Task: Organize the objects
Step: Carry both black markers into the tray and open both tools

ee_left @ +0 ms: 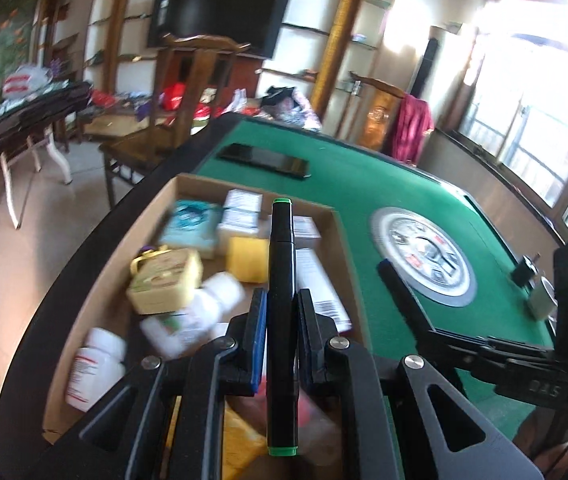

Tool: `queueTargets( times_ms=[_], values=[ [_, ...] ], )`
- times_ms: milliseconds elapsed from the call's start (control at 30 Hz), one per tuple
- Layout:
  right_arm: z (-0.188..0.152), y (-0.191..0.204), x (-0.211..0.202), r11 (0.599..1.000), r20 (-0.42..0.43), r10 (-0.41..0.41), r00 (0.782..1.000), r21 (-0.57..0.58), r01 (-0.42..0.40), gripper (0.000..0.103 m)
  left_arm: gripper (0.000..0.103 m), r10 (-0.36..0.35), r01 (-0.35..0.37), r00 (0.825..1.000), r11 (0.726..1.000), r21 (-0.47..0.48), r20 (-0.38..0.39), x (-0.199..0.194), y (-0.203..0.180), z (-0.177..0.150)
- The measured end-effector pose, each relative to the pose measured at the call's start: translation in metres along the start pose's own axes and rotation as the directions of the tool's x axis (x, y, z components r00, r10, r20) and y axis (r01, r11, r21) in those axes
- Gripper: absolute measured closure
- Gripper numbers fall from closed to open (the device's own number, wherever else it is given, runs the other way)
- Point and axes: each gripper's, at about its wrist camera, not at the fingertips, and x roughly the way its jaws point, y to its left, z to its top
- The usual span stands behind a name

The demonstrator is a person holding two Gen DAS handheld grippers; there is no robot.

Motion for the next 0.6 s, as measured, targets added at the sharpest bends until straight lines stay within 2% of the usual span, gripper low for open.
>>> queueTargets(
  times_ms=[333,600],
  values=[
    [0.019,0.033,0.054,1.0,-0.066,0.025,0.998,-0.006,-0.026,0.087,0.09,-0.002,-0.004,0.997,0.997,-0.081,-0.078,0.029,0.029,0.001],
    [0.027,0.04,0.089,1.0,-0.096,-0.015,0.995,0.005,0.016,0.087,0.09,0.0,-0.007,0.996,0.997,-0.08,-0.089,0.034,0.03,-0.001]
  ],
)
